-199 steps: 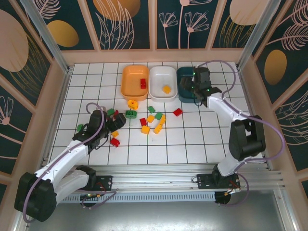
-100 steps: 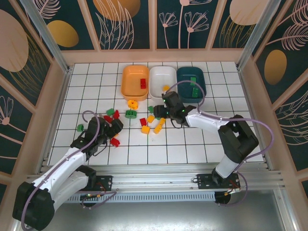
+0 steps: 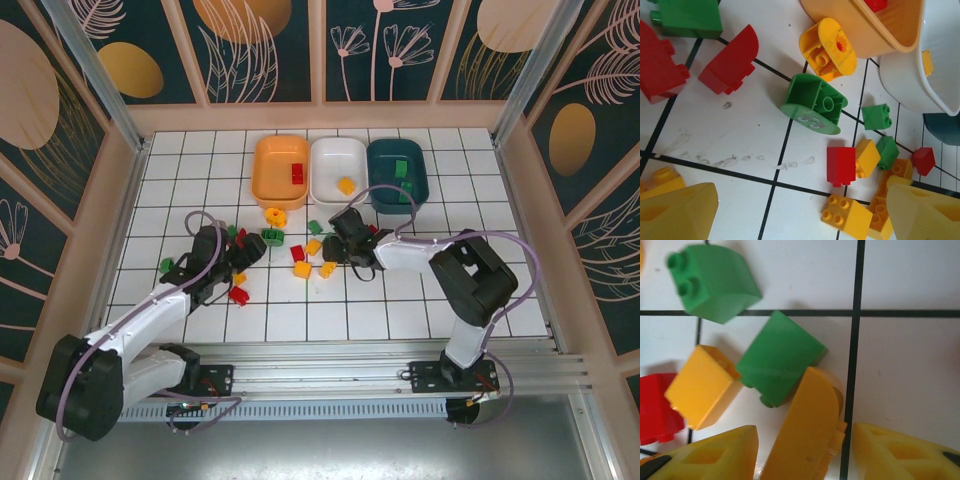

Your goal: Sort the legos into containers by color

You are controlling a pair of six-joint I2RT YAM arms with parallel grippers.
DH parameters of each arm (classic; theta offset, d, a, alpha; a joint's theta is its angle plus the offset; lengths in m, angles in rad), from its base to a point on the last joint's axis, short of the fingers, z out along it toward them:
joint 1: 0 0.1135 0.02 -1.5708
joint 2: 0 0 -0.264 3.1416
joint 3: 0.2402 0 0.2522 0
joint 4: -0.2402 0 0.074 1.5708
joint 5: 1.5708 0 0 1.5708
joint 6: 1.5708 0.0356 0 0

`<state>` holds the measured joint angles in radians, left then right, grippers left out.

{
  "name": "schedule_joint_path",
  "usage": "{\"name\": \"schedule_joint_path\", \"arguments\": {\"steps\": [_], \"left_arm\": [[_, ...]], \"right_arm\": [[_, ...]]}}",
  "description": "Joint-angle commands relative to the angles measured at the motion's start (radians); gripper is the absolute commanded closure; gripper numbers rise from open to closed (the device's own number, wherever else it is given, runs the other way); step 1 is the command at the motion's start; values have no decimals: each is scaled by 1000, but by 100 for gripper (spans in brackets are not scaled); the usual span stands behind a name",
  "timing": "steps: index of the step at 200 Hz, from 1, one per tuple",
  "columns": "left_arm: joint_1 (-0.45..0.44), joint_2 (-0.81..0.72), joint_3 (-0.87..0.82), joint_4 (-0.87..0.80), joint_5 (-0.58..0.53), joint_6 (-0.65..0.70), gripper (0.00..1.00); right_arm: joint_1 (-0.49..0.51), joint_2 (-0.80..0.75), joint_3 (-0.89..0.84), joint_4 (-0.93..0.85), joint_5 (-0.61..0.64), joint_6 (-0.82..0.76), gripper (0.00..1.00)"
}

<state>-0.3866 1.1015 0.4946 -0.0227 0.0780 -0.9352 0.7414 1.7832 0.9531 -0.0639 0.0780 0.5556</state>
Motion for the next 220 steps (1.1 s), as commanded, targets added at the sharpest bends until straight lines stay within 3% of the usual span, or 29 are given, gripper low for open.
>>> {"name": "schedule_joint_path", "arguments": {"steps": [1, 57, 114, 146, 191, 220], "left_arm": [[5, 14, 28, 38, 27, 33, 13], [5, 14, 35, 26, 28, 54, 13], [4, 24, 46, 25, 30, 58, 12], [4, 23, 53, 8, 24, 57, 12], [5, -6, 43, -110, -86, 68, 9], [5, -36, 31, -190, -92, 67, 7]], "right_arm": [[6, 19, 12, 13, 19, 25, 52], [-24, -42, -3, 27, 94, 4, 79], [-36, -126, 31, -22, 127, -73, 80], [-120, -131, 145, -21, 153, -147, 80], [-202, 110, 427, -11, 151, -269, 80], [-228, 293, 664, -126, 162, -326, 80]]}}
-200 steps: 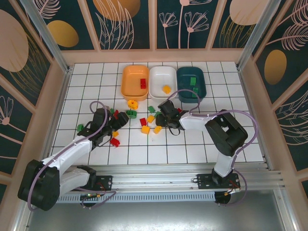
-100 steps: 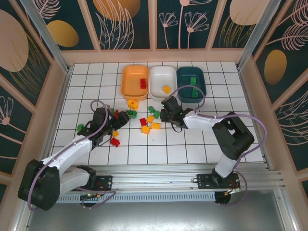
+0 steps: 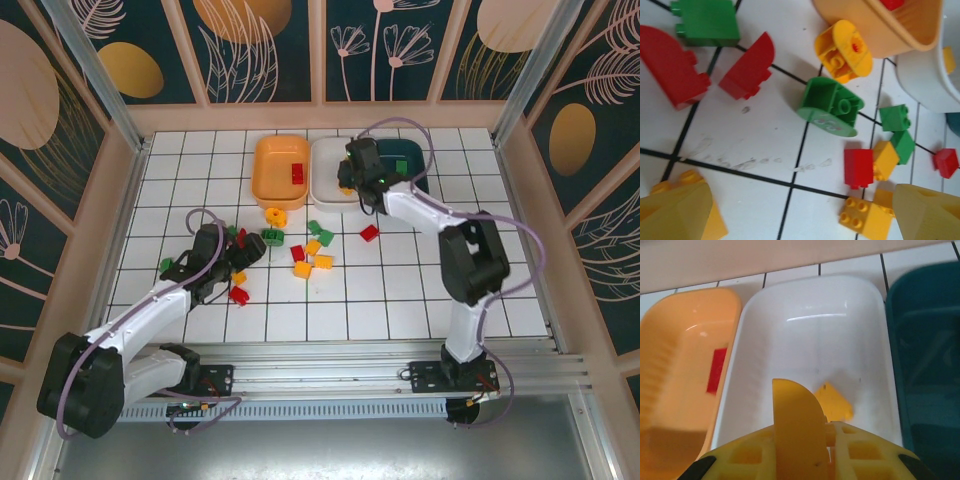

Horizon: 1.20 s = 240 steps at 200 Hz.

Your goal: Sort the legos into containers by color

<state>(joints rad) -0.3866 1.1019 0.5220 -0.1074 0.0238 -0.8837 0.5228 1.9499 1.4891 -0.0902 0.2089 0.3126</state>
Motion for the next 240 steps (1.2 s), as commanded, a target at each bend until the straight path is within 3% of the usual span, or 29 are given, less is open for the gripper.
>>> {"name": "schedule_joint_path", "arguments": {"steps": [1, 47, 93, 143, 180, 240], "left_arm": [[5, -38, 3, -105, -36, 16, 7], [5, -122, -60, -175, 15, 0, 11], [4, -137, -84, -227, 33, 9, 15], [3, -147, -99, -260, 16, -20, 18], [1, -112, -135, -189, 69, -66, 25], [-6, -149, -165, -268, 61, -94, 29]], "right_arm": [[-9, 131, 134, -103, 30, -83, 80], [-18, 269, 300, -158, -30, -79, 76], [-23, 310, 365, -205, -46, -71, 56], [-8, 126, 190, -105, -64, -41, 49], [19, -18, -3, -3, -78, -8, 49], [19, -154, -186, 66, -63, 8, 49]]}}
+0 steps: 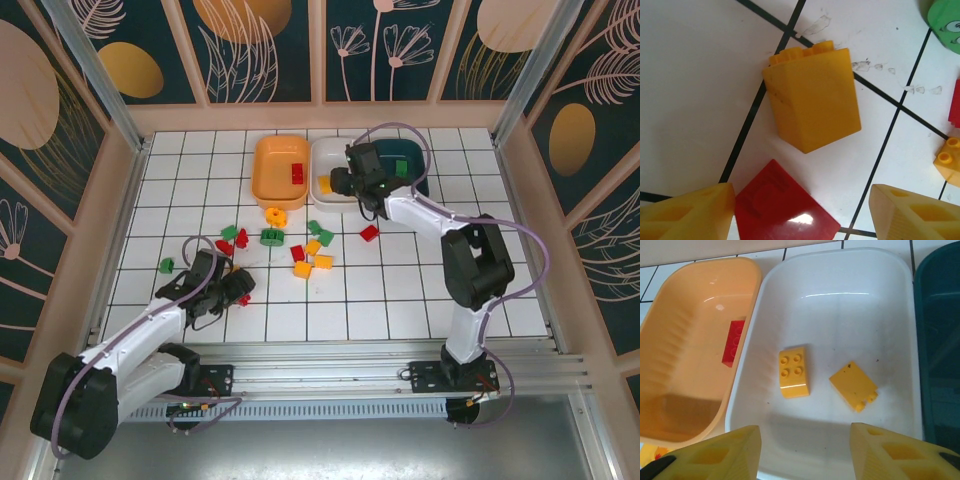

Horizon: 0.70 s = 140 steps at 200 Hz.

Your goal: Sort the legos into containers by color

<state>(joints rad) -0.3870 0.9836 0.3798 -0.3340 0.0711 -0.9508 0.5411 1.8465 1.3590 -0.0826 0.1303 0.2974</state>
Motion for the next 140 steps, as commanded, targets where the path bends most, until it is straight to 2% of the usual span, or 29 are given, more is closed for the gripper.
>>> {"name": "schedule_joint_path", "arguments": {"steps": [1, 43, 70, 89, 140], "left_arm": [[-6, -32, -23, -39, 15, -27, 29], [-21, 51, 18, -21, -2, 69, 27], [-88, 76, 40, -11, -32, 41, 23], [-104, 118, 40, -2, -47, 32, 22], [-120, 217, 56, -4, -136, 87, 31]], "right_arm": [[0, -52, -57, 59, 16, 23, 49], [0, -77, -102, 82, 2, 33, 48], [0, -94, -125, 87, 4, 32, 48], [-2, -103, -143, 100, 5, 38, 48], [-4, -123, -178, 119, -7, 45, 48]]}}
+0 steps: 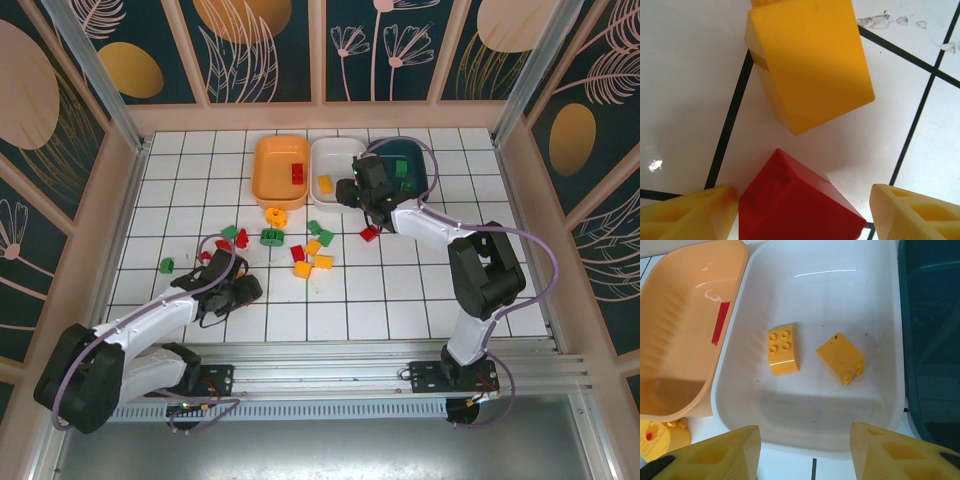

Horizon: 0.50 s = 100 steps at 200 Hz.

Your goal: Sort the legos into containers by color

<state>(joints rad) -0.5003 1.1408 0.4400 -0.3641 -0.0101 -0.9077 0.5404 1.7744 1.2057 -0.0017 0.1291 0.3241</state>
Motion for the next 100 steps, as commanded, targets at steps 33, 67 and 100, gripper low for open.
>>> {"name": "schedule_joint_path", "arguments": {"steps": [33, 67, 100], "left_arm": [[-24, 139, 40, 34, -92, 93, 37], [-41, 188, 73, 31, -130, 121, 43], [-57, 212, 72, 48, -118, 126, 55]], "right_arm": [[-6, -62, -35, 43, -9, 16, 48], [-6, -76, -47, 49, -11, 18, 48], [-7, -88, -51, 47, -8, 15, 48]]}}
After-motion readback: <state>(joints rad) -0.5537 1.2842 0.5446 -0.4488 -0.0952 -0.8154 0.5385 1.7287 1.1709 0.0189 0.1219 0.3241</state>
